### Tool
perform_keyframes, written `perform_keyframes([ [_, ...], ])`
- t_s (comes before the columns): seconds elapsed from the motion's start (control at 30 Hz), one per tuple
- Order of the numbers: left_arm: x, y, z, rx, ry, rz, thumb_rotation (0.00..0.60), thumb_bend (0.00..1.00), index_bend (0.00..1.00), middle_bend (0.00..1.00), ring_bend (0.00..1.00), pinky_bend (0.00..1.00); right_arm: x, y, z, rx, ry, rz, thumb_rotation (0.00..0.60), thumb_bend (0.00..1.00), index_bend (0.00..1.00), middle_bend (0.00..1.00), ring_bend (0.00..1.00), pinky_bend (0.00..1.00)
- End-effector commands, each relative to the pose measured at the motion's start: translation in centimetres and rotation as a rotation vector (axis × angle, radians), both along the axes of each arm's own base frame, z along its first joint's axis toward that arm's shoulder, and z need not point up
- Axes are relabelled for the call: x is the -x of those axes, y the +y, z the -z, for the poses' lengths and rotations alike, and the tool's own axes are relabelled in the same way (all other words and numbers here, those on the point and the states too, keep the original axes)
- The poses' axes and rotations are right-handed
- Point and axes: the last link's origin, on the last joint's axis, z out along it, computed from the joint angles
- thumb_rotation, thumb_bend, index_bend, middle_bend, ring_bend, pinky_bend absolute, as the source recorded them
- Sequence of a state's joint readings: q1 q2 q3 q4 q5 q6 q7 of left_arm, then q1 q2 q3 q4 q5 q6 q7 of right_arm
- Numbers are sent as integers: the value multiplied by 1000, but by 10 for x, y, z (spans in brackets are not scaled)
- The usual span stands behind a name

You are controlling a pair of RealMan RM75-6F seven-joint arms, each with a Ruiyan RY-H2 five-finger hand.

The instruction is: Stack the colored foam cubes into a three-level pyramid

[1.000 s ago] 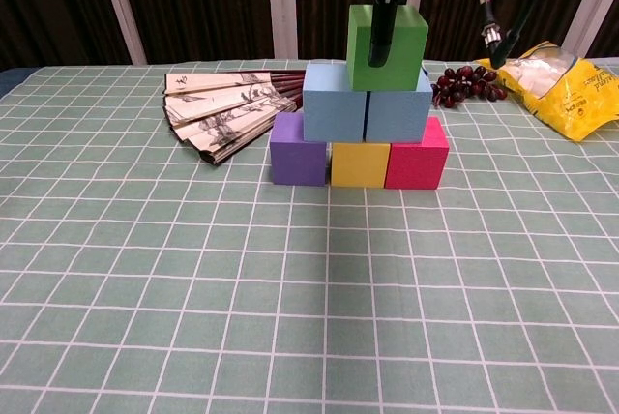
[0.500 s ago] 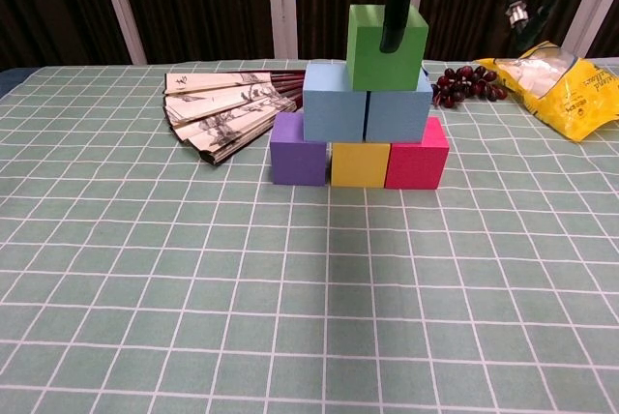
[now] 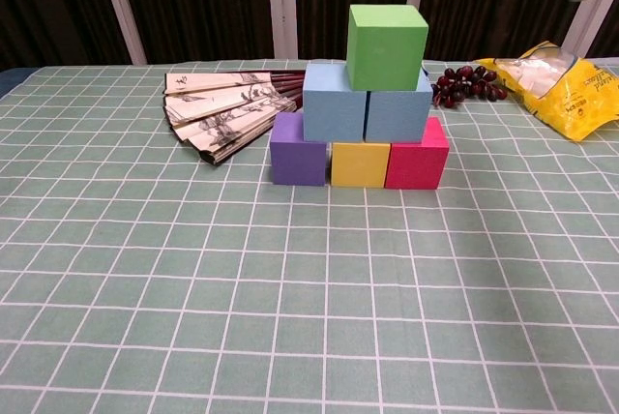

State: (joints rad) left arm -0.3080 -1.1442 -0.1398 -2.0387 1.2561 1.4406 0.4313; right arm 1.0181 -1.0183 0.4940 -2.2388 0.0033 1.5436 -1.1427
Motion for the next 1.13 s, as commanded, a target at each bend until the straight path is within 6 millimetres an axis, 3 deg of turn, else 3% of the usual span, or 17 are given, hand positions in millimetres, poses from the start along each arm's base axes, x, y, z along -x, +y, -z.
perform_keyframes([
  [0.03,1,-2,-1,-9,5,2,600,76,0,48,59,19,56,18,-23,52,-50,27,600,280,0,0,0,0],
  [0.3,25,-18,2,-22,32,-32,600,76,0,41,59,19,143,47,-46,148,-170,31,600,280,0,0,0,0],
  [0.53,54,-36,-4,-94,15,-27,600,72,0,12,59,19,201,106,-34,177,-352,1,600,279,0,0,0,0],
  [0.77,81,-53,-10,-118,69,-17,600,71,0,0,59,17,236,156,-22,163,-280,-99,600,280,0,0,0,0],
  [1.0,99,-63,-15,-126,62,-31,600,67,0,0,34,0,256,175,-24,210,-195,-180,600,280,0,0,0,0],
  [1.13,101,-62,-11,-108,40,-49,600,65,0,0,34,0,258,174,-23,221,-206,-204,600,279,0,0,0,0],
])
